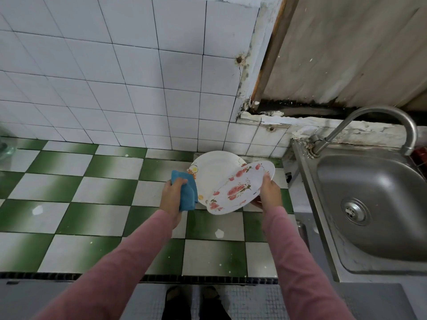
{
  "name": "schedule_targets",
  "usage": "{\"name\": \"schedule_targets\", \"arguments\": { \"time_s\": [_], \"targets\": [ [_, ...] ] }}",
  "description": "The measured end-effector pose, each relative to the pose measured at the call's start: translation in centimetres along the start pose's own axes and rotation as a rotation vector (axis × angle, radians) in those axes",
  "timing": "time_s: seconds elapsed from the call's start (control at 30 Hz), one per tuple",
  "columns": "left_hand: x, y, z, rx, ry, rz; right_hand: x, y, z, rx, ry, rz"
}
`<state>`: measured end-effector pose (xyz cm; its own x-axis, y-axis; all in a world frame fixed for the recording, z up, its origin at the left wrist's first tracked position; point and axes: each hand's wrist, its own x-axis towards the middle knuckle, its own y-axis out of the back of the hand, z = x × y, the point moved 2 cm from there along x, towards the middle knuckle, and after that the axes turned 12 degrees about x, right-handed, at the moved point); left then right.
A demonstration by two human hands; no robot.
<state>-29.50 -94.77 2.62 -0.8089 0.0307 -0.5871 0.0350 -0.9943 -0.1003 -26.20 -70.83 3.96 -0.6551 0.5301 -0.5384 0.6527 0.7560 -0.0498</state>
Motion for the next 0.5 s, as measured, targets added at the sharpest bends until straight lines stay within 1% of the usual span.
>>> {"name": "schedule_targets", "arguments": {
  "time_s": [0.13,0.23,0.37,0.43,0.5],
  "targets": [
    [0.1,-0.6,-0.1,0.009,-0.014,-0.012,-0.7,0.1,-1.2,-0.015,0.082,-0.011],
    [0.0,-1.1,-0.2,0.019,-0.017,-0.024,-1.3,-0.1,-2.0,-0.026,0.137,0.012],
    [-0.3,-1.8,-0.1,0.029,-0.030,-0.037,-1.9,-0.4,-2.2,-0.097,0.184,0.057],
    [-0.4,-2.1,-0.1,0.056,-0.047,-0.036,-2.3,-0.7,-2.1,-0.059,0.190,0.041],
    [-0.8,-2.7,0.1,0.098,-0.090,-0.023,-3.3,-1.0,-2.4,0.043,0.206,0.012]
  ]
}}
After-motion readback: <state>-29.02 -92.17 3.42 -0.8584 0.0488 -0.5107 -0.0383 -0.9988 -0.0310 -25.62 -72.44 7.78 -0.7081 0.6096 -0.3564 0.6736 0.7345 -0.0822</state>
